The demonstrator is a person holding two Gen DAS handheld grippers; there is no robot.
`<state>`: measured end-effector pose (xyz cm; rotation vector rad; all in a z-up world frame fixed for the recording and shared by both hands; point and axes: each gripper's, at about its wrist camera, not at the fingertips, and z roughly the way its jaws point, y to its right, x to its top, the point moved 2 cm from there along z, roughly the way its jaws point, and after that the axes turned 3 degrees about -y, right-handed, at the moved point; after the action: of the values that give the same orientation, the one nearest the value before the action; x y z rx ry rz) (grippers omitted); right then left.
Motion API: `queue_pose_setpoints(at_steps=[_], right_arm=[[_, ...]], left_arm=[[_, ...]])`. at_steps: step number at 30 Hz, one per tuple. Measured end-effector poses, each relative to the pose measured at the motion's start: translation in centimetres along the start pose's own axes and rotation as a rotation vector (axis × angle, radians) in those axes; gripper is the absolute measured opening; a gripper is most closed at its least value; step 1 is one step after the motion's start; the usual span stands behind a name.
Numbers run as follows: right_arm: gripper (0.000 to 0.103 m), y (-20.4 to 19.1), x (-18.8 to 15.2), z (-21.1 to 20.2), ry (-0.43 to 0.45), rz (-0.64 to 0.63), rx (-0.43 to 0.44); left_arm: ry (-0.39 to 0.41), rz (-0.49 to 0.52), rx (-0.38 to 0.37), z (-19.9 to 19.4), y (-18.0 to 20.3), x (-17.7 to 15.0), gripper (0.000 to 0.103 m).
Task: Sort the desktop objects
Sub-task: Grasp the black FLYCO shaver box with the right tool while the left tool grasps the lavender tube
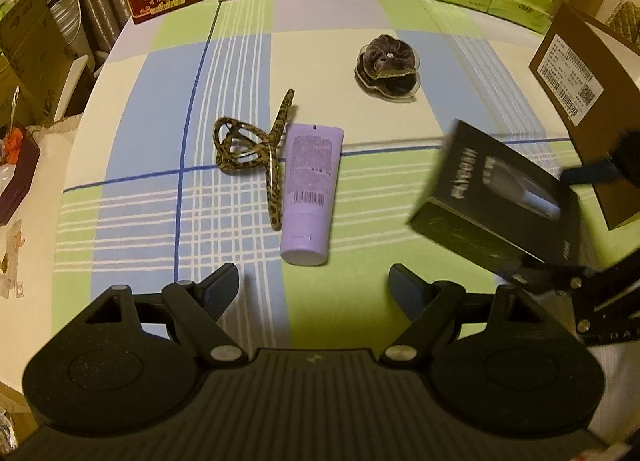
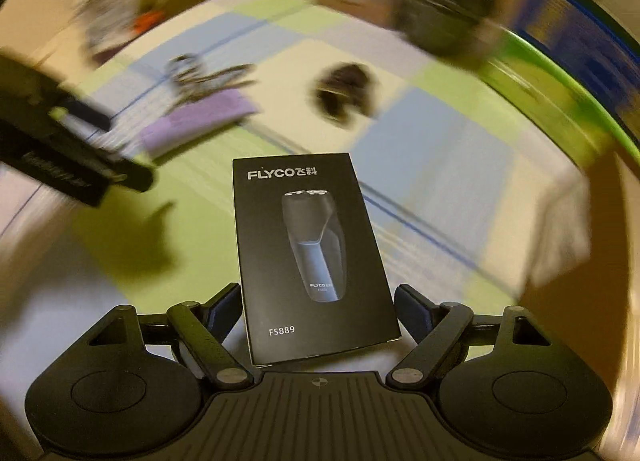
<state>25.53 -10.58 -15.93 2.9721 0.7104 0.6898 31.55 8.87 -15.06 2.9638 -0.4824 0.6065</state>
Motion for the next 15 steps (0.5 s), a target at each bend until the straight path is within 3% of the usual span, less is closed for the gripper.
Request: queue_pose_setpoints(at_steps=[3,5,8,12,14,15], right_arm=[[0.08,1.2,-1.0,-0.6,0.013,0.156,-0.07],[0.08,1.7,-1.5,-0.8,0.025,0.212,-0.087],[0.08,2.1,-1.6,-1.0,0.025,0.229,-0.093],[0.08,2.2,-1.9,-1.2,0.033,0.247,-0.091],[0.08,2.2,-2.0,-1.2,0.034,0.25,-0.089],[0.08,2.4,-2.1,-1.2,0.033,0.249,-0.087]], left_arm=[[0.023,0.013,-0.006,-0.2,0.0,0.3,0.079],[0.041,0.029,-0.011,-0.3,0.2,0.7,0.073],[0.079,0.064,-0.024,-0.3,0.7,1.4,0.064],[0.121,0.116,-0.008,0.2,1.1,2.5,0.059],[0.116,0.128,-0.015,0.9,1.0,3.2,0.044],[0.113,0.131,-0.019,1.2,1.0,3.6,0.042]])
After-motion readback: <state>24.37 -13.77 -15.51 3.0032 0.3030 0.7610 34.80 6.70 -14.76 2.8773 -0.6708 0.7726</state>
